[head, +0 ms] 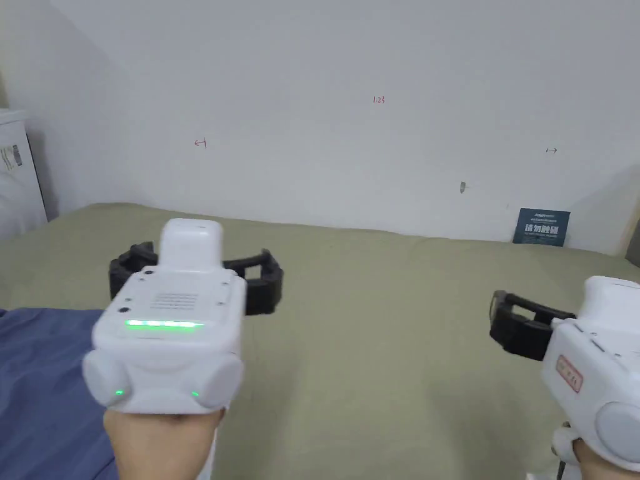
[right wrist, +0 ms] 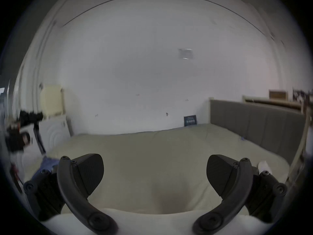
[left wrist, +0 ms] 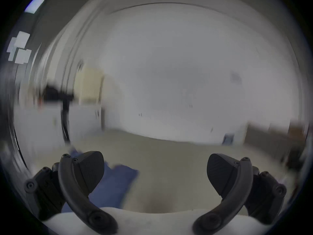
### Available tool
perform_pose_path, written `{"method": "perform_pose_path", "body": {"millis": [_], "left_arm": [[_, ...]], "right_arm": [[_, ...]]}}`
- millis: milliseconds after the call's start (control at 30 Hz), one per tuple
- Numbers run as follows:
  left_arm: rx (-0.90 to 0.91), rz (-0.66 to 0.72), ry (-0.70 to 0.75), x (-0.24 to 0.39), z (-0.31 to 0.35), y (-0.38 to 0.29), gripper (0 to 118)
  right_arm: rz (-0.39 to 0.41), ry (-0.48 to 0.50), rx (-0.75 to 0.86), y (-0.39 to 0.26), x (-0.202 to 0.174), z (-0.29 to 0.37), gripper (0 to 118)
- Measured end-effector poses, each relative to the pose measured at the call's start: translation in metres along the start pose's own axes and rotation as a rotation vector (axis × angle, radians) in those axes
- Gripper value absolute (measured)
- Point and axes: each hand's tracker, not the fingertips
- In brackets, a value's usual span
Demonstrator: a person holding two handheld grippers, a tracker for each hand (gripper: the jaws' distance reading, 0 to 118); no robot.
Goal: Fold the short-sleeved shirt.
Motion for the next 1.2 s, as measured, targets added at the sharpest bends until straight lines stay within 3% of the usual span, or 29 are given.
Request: {"method": "perform_pose_path", "body": {"millis": [167, 400, 533, 733, 800, 1200], "left_arm": [[-0.106, 0.282, -0.163, 0.005, 0.003, -0.028, 118], [-0.084, 0.299, -0.159, -0.003, 0.006, -0.027, 118], [-0.058, 0.237, -0.148, -0.003, 0.009, -0.018, 118], [-0.022, 0.222, -0.15, -0.003, 0.012, -0.014, 118], [-0.048, 0.251, -0.224, -0.003, 0.008, -0.016, 118], [-0.042, 0.177, -0.193, 0.009, 0.01, -0.015, 118]], "right_arm": [[0.094, -0.016, 0.025, -0.013, 0.0, 0.006, 118], [0.196, 0.008, 0.011, -0.015, -0.012, 0.007, 118], [0.275, 0.01, 0.045, -0.011, -0.016, 0.014, 118], [0.227, 0.031, 0.051, -0.007, -0.017, 0.018, 118], [0.218, 0.043, 0.04, -0.006, -0.016, 0.017, 118], [0.24, 0.048, 0.006, -0.013, -0.018, 0.015, 118]]}}
